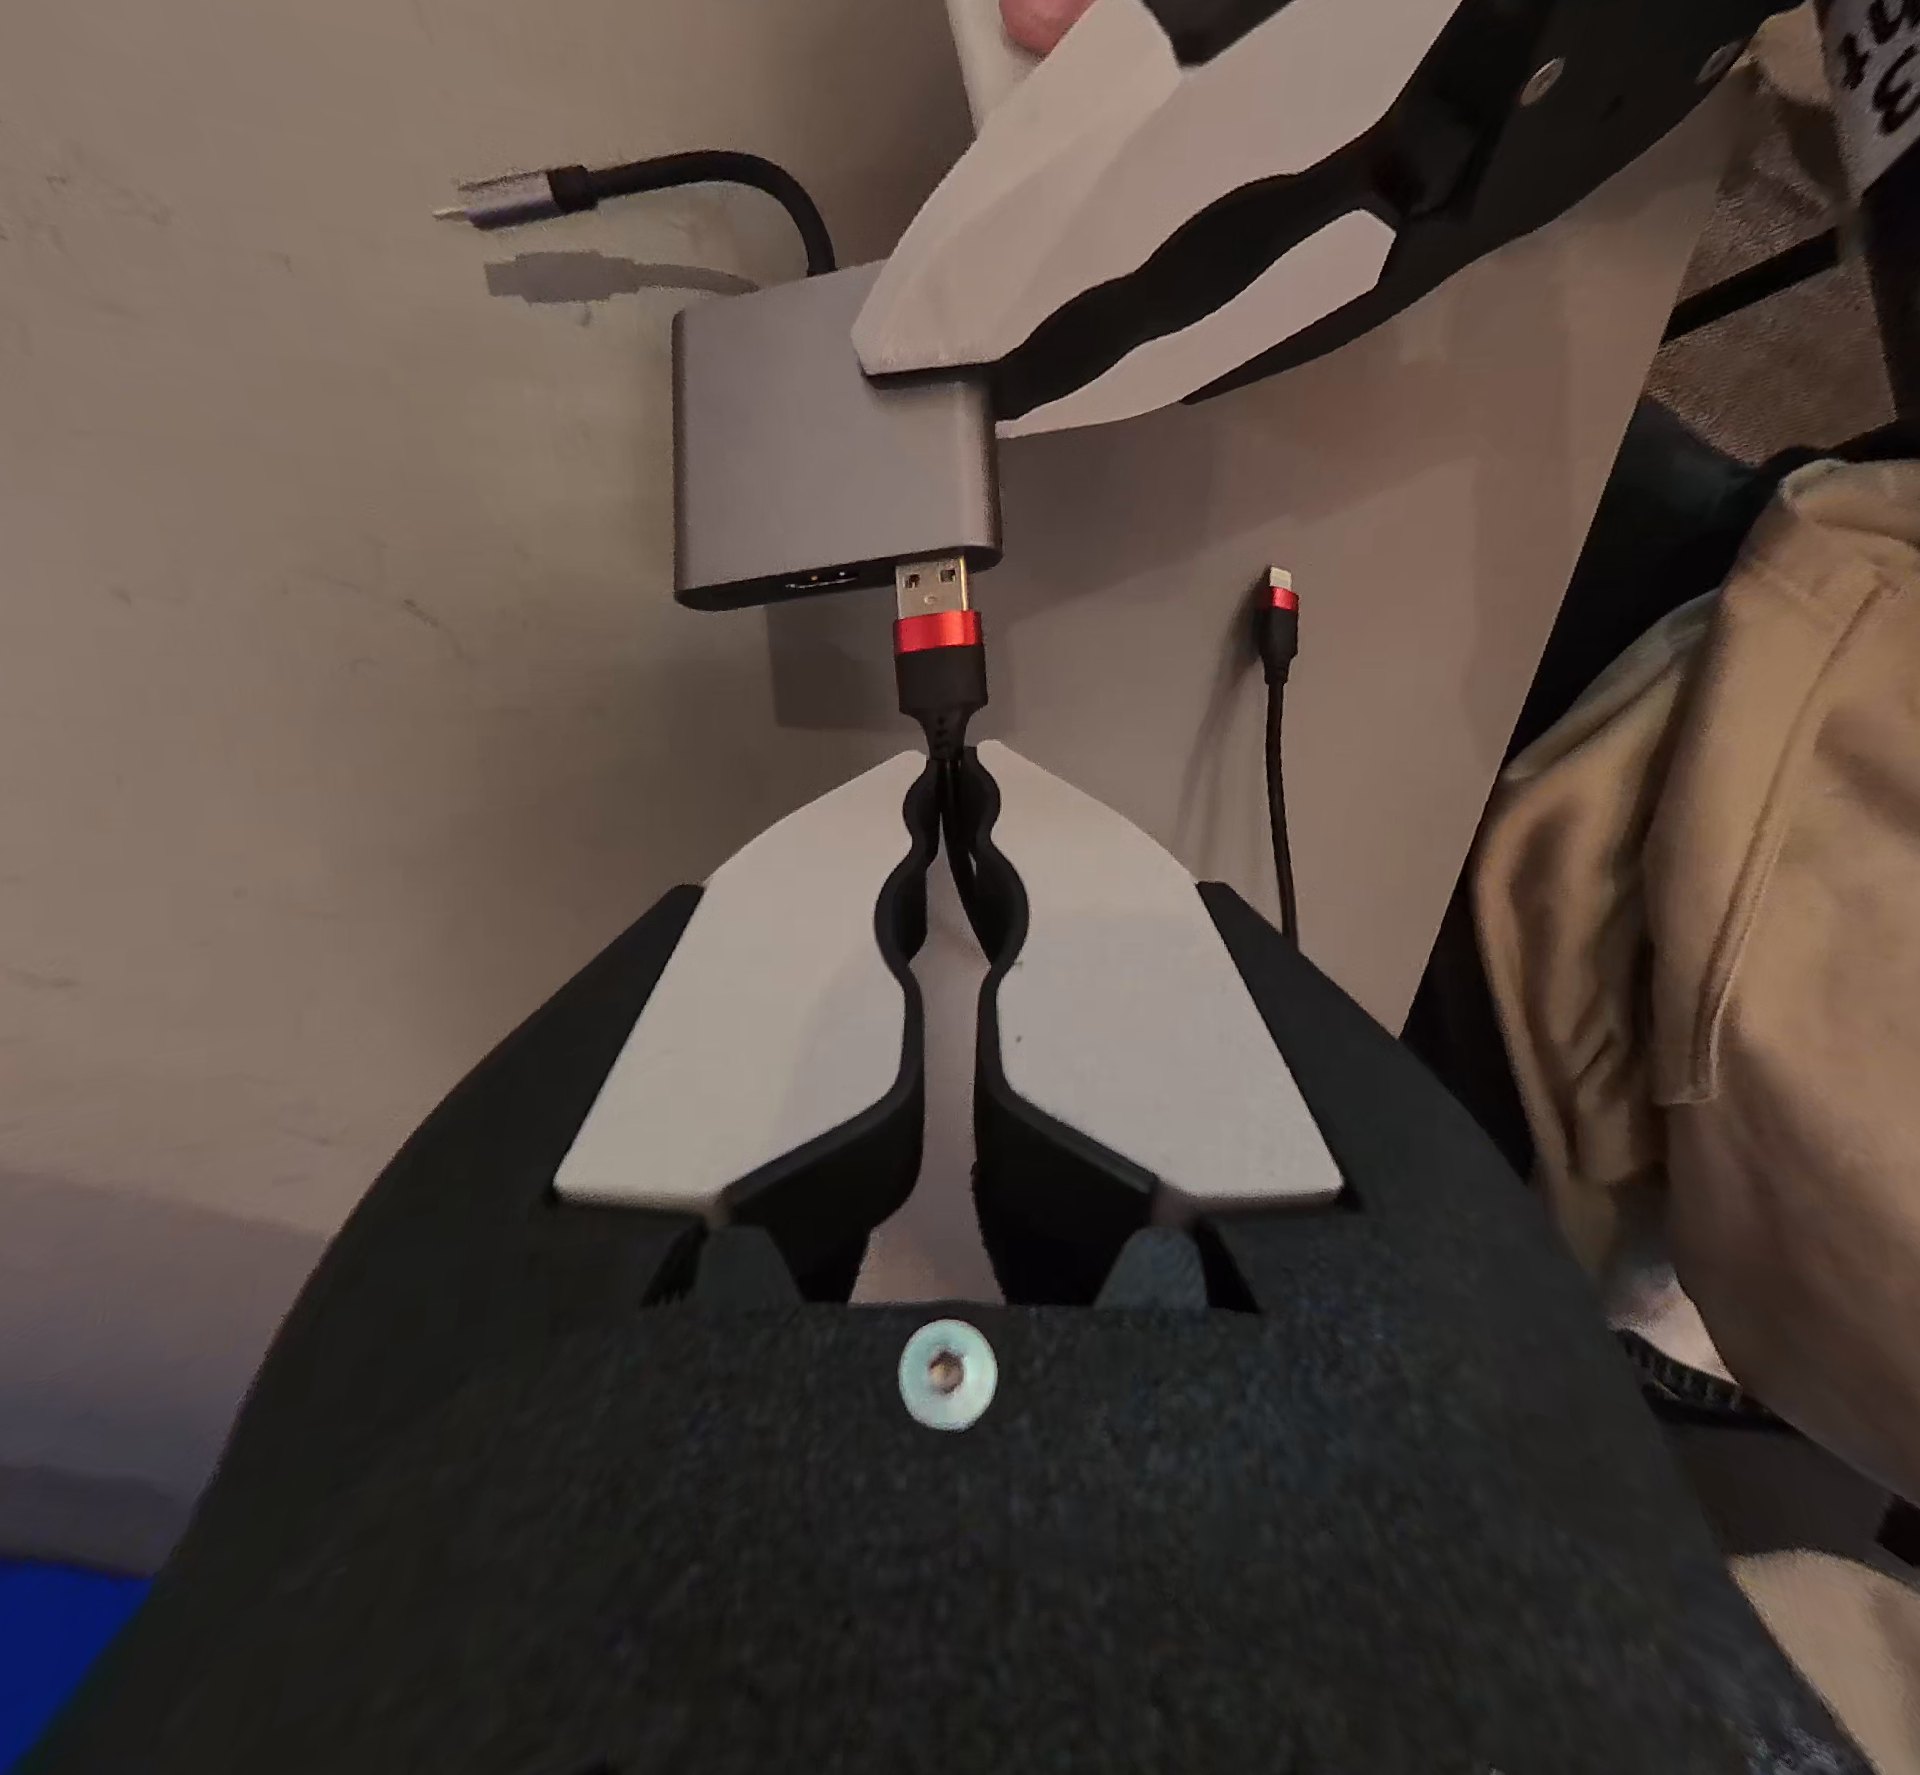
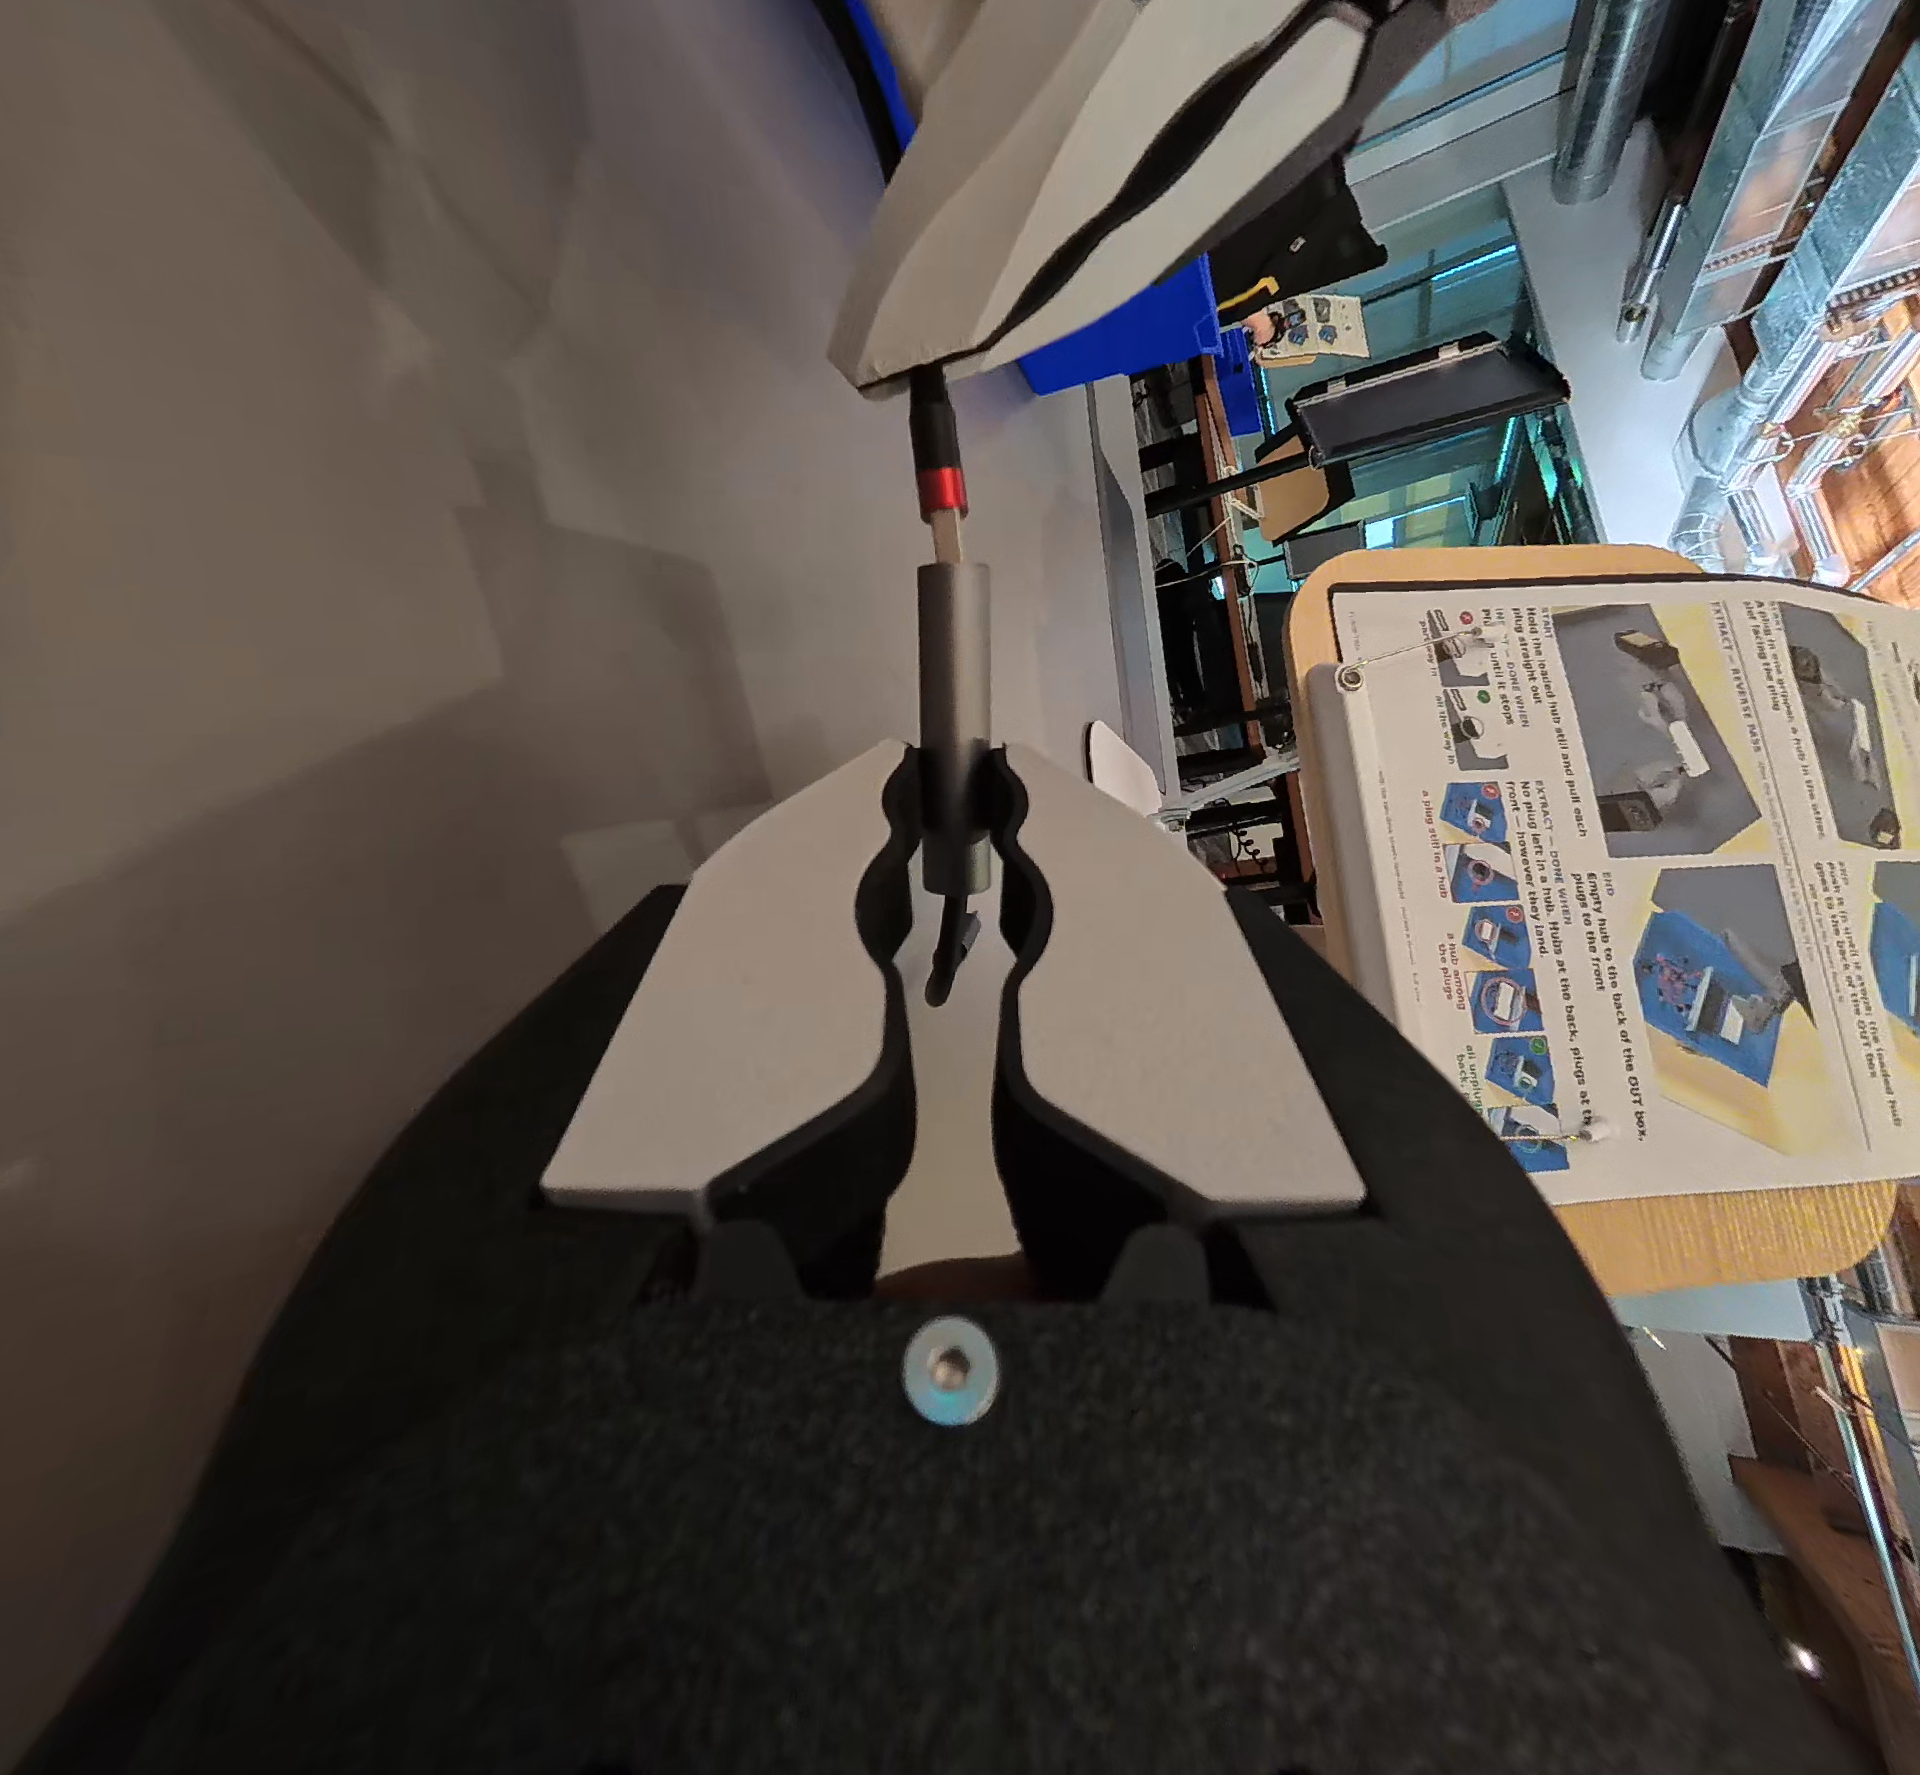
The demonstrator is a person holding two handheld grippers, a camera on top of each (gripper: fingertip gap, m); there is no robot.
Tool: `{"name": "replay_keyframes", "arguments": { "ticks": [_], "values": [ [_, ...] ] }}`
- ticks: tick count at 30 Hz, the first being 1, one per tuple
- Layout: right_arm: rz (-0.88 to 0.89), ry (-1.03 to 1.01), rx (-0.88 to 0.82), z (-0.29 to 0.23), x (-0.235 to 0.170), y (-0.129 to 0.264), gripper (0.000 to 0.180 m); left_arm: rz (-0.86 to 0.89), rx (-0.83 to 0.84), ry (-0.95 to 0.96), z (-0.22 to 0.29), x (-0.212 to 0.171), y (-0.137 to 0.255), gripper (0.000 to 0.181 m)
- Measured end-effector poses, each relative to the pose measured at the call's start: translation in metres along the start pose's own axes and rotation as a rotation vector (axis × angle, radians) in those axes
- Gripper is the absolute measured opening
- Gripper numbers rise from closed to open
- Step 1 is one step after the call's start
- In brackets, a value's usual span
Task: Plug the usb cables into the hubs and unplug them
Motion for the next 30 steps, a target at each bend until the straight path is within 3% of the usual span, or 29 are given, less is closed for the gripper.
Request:
{"name": "replay_keyframes", "arguments": {
  "ticks": [12,30],
  "values": [
    [-0.002,0.070,-0.007,-0.004,0.003,0.001,0.011,-0.030,0.018,-0.030,0.001,0.002,-0.005,0.002],
    [0.005,-0.075,-0.045,0.009,-0.005,0.008,0.012,0.179,0.086,-0.037,0.003,0.016,0.008,0.004]
  ]
}}
Point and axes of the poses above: each gripper's, where its closed fingertips meet, y back along the fingers, x out of its top, z = x × y across the jaws, the point moved 2 cm from there along y, back along the fingers, and after that the axes turned 4 degrees about -x, right-handed, at the moved point
